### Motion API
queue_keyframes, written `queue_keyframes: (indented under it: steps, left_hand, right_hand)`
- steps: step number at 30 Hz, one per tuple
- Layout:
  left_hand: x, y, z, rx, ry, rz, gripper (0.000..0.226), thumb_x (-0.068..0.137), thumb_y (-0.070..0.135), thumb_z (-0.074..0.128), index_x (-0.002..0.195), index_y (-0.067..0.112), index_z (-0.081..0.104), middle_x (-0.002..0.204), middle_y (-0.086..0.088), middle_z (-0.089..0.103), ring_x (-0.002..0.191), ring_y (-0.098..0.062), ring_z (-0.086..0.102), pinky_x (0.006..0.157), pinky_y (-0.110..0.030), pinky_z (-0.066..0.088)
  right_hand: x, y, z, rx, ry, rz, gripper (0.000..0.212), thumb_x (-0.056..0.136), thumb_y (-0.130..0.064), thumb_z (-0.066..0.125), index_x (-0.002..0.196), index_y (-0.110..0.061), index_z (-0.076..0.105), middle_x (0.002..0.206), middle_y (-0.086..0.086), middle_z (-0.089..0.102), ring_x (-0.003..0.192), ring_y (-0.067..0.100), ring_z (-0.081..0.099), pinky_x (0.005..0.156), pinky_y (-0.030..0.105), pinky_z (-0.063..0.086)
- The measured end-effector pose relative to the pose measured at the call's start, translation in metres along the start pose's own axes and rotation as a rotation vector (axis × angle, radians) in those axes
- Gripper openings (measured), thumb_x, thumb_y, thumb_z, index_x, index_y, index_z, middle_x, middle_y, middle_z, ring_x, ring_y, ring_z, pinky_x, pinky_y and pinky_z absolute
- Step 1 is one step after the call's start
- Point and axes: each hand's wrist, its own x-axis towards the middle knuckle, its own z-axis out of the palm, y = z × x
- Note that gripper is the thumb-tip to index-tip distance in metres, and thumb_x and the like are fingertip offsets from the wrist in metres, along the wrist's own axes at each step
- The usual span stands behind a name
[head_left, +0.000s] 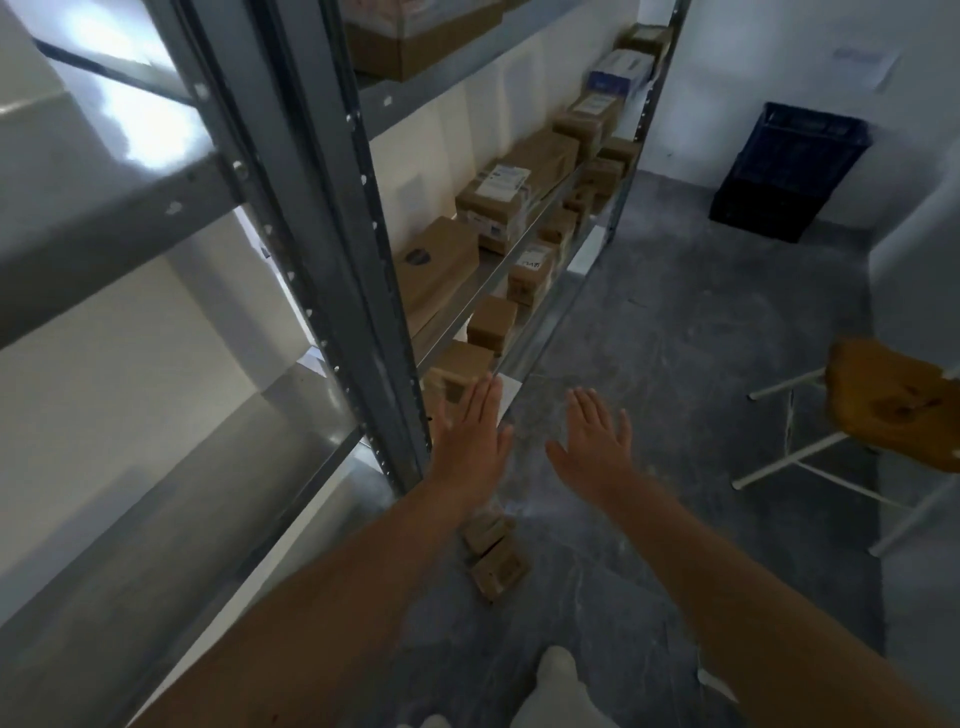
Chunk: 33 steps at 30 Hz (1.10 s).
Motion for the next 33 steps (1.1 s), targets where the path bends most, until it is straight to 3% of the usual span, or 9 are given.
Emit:
queue_keyframes:
  steps: [7,13,20,27,33]
  left_hand:
    - [0.032,0.022,0.014,0.057,-0.019,-0.074,0.061,0.104,0.038,0.028,0.157,0.018,0.003,0.165,0.003,0.000,0.151,-0.010,-0.005,0.122,-0.049,-0.002]
    - [0.034,0.031,0.057,0.224,-0.094,-0.167,0.062,0.104,0.038,0.024,0.157,0.017,0.000,0.165,0.003,-0.002,0.151,-0.013,-0.004,0.119,-0.048,0.001]
    - [0.052,0.032,0.092,0.166,-0.126,-0.217,0.061,0.104,0.036,0.029,0.157,0.017,0.004,0.165,0.002,0.001,0.151,-0.013,-0.003,0.121,-0.050,0.000]
    - [0.075,-0.011,0.137,0.161,-0.203,-0.174,0.060,0.105,0.035,0.028,0.156,0.014,0.007,0.165,0.000,0.004,0.152,-0.014,0.001,0.120,-0.052,0.003]
    - [0.083,-0.067,0.200,0.132,-0.269,-0.201,0.060,0.104,0.034,0.031,0.156,0.012,0.011,0.164,-0.004,0.011,0.151,-0.018,0.007,0.120,-0.053,0.005]
  right_hand:
    - [0.049,0.037,0.000,0.073,-0.040,-0.068,0.072,0.099,-0.040,0.039,0.156,-0.012,0.005,0.164,0.001,0.003,0.151,0.016,-0.005,0.118,0.051,-0.008]
    - [0.063,0.069,0.038,0.112,-0.227,-0.060,0.074,0.097,-0.035,0.042,0.155,-0.010,0.004,0.164,0.001,0.001,0.150,0.015,-0.007,0.117,0.051,-0.009]
    - [0.084,0.091,0.084,0.101,-0.300,-0.085,0.070,0.099,-0.034,0.042,0.155,-0.009,0.009,0.163,0.004,0.008,0.151,0.017,-0.001,0.120,0.052,-0.002]
    - [0.099,0.092,0.137,0.078,-0.336,-0.101,0.064,0.099,-0.028,0.039,0.154,-0.008,0.014,0.162,0.006,0.013,0.150,0.018,0.004,0.120,0.049,0.002]
    - [0.114,0.105,0.206,0.020,-0.391,0.004,0.066,0.098,-0.028,0.042,0.154,-0.008,0.015,0.162,0.006,0.015,0.150,0.019,0.006,0.119,0.048,0.003]
